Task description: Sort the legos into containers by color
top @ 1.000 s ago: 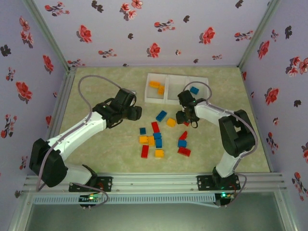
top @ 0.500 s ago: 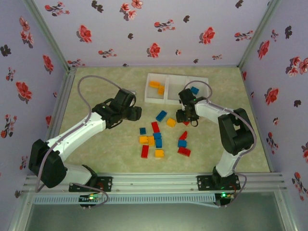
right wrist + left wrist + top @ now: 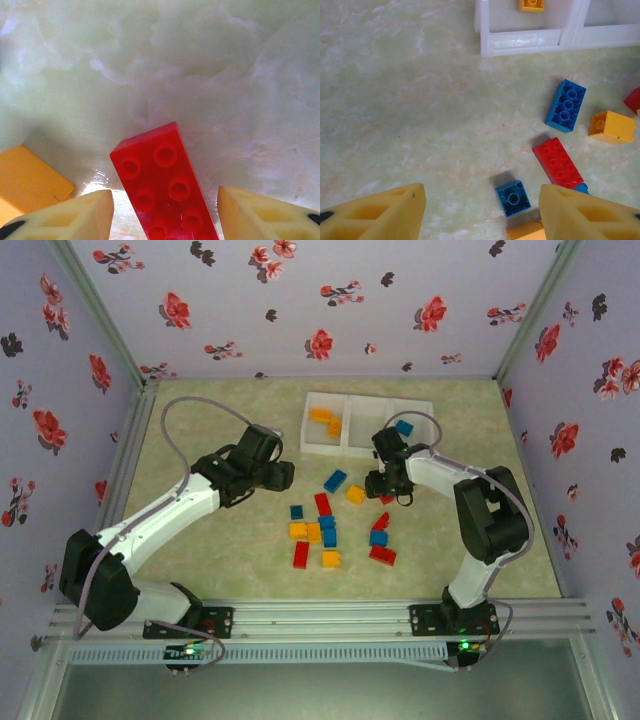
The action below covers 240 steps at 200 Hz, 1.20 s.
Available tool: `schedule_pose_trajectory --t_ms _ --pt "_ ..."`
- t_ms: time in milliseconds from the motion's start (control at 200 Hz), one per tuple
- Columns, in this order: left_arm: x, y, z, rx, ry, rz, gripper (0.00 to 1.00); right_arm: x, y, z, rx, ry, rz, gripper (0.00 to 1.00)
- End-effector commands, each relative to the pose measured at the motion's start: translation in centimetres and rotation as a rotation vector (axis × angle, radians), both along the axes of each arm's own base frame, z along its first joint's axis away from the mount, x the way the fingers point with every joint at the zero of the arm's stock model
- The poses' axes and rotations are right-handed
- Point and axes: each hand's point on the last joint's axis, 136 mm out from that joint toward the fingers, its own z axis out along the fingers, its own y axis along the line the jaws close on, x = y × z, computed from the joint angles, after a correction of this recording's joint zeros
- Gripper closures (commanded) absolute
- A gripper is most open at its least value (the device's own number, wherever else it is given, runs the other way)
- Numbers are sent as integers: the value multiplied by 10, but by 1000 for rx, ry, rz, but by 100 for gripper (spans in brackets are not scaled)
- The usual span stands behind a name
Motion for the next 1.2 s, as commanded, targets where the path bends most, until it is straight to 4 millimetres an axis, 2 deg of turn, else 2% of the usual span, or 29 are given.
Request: schedule_pose_trajectory --t_ms 0,100,335,420,465,570,795,950,1085,1195 --pt "-5 5 6 13 -14 -3 38 1 -3 -2 -29 15 -7 43" --pt "-6 6 7 14 -15 -4 38 2 -3 -6 -35 19 -4 45" --pt "-7 7 9 13 -18 -3 38 5 -7 -9 -62 24 -2 62" --pt "-9 8 10 11 -19 -3 38 6 -7 -5 -61 15 -2 70" --pt "-10 8 10 9 -20 -5 38 8 -6 0 -54 2 -1 71" --pt "-11 9 11 2 -29 -6 38 14 -2 23 -28 -43 1 72" --pt "-18 6 18 -31 -61 -24 38 40 11 107 58 -229 -3 74" --pt "-22 6 31 -48 -89 -38 38 66 23 153 99 -318 2 75" --pt "-28 5 36 -66 -93 -41 38 93 28 173 98 -383 -15 72" --pt "-36 -2 39 -78 -102 -69 38 120 32 168 106 -390 -34 72"
